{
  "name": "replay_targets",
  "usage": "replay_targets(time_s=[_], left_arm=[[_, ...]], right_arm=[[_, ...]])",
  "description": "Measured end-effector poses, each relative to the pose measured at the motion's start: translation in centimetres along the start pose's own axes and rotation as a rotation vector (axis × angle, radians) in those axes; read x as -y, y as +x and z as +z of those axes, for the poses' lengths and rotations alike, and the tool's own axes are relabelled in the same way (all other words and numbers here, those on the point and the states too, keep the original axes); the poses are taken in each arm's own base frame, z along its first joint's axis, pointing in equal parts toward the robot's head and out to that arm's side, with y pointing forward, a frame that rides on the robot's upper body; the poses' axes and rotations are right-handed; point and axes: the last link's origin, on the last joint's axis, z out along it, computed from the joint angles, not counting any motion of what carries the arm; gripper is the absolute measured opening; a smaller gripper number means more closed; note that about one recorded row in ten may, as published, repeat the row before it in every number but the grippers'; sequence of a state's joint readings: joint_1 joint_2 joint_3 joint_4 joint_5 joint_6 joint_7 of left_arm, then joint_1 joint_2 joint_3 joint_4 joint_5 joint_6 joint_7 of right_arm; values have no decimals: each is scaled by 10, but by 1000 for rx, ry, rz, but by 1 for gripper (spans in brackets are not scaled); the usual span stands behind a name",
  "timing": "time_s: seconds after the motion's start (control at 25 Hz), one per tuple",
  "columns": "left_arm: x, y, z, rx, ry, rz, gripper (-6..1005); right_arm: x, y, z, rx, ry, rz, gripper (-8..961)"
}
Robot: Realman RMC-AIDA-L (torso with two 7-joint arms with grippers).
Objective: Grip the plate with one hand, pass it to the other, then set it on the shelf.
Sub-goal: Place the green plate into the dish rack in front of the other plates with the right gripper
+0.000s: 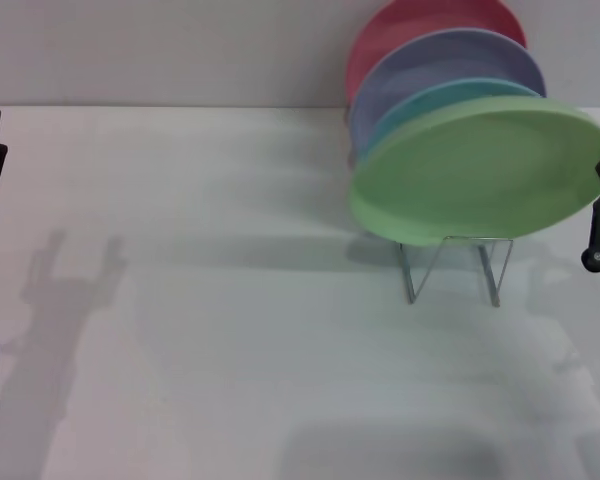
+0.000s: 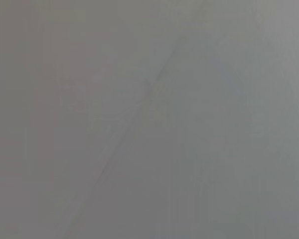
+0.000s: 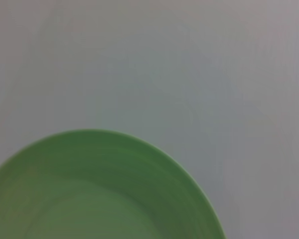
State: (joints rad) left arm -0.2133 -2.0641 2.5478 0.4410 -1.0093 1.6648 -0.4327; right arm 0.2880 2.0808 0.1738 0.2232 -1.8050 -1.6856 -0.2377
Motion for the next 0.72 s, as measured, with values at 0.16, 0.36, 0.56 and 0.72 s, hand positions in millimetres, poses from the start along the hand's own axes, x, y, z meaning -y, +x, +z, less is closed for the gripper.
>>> replay_targets(time_s=[0.16,0.36,0.56,0.72], left_arm=[[0,1,0,-4,-4,-4,847],[0,2,0,-5,-5,-14,848],[0,2,-1,-5,-6,-14,848],[0,2,-2,-4,-5,-15,848]], right_arm=[[2,4,-5,-29,0,-11,21],[4,10,-6,-69,-4,-26,21],[4,16,-6,-110,-14,-29,22],[3,20,-8,-136,-18,-29,22]])
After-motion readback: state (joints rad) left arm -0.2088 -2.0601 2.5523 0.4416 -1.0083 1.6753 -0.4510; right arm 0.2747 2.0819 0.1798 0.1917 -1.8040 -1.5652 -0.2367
